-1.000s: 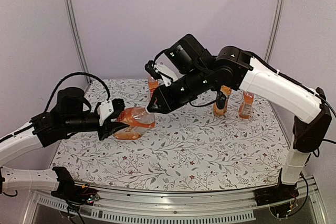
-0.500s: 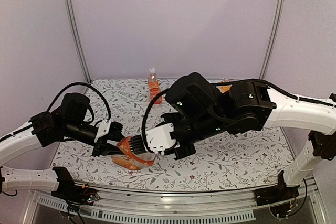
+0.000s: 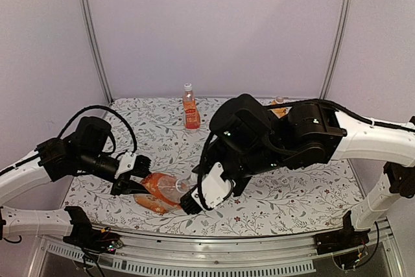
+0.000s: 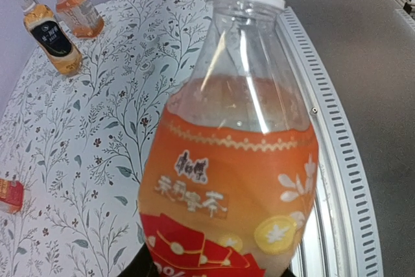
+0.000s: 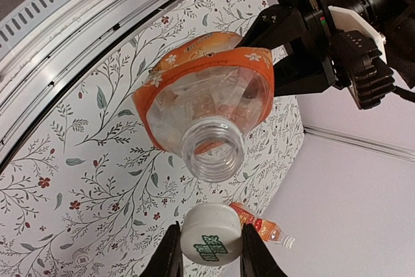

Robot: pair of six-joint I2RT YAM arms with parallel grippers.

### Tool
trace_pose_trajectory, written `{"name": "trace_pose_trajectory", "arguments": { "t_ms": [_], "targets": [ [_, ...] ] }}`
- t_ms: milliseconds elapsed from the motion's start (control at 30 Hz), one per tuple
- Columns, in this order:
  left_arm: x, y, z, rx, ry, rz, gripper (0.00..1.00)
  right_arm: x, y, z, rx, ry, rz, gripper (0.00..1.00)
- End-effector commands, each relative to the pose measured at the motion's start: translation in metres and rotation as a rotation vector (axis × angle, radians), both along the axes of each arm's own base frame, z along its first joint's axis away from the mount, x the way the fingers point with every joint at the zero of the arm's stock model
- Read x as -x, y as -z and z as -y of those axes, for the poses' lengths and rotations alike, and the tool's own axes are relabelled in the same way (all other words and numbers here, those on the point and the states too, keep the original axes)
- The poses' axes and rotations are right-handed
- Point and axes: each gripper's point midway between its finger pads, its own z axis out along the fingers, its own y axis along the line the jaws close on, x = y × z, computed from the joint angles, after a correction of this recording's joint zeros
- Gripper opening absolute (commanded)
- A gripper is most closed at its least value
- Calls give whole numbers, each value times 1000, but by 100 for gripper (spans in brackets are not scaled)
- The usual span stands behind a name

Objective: Unscrew the bottle caps

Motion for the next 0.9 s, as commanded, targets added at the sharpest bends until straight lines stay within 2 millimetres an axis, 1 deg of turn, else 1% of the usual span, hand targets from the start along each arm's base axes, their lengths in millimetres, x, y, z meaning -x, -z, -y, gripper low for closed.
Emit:
{"name": "trace_pose_trajectory", "arguments": {
  "t_ms": [0, 67, 133, 167, 200, 300, 333, 400, 433, 500, 667, 733, 833, 867],
  "targets": [
    [-4, 2, -4, -5, -32, 21, 8, -6, -10, 3, -28, 38, -8, 0],
    [-15, 3, -4, 3, -95, 40, 8, -18, -18, 3, -90, 115, -75, 0],
    [-35, -1, -4, 36, -196, 71, 8, -42, -20, 5, -179, 279, -181, 0],
    [-46, -5, -5, 58, -257, 86, 8, -56, -18, 9, -210, 354, -221, 0],
    [-59, -10, -7, 83, -327, 110, 10, -70, -13, 15, -247, 466, -297, 0],
    [-95, -24, -21, 147, -530, 159, 11, -112, 17, 36, -279, 750, -433, 0],
    [-104, -29, -26, 168, -587, 164, 11, -123, 32, 45, -294, 869, -508, 0],
    [-117, -36, -37, 199, -677, 161, 12, -138, 61, 60, -289, 1030, -613, 0],
    [-120, -39, -40, 212, -706, 153, 12, -142, 77, 66, -286, 1110, -672, 0],
    [-123, -41, -44, 232, -733, 137, 12, -146, 109, 75, -246, 1205, -727, 0],
    [-121, -39, -45, 248, -736, 99, 13, -145, 175, 85, -115, 1330, -747, 0],
    [-121, -40, -45, 252, -740, 96, 13, -147, 197, 91, -67, 1376, -758, 0],
    [-120, -42, -45, 258, -730, 91, 14, -146, 222, 97, -12, 1420, -789, 0],
    [-119, -42, -44, 258, -723, 89, 14, -146, 226, 98, -3, 1426, -790, 0]
  ]
}}
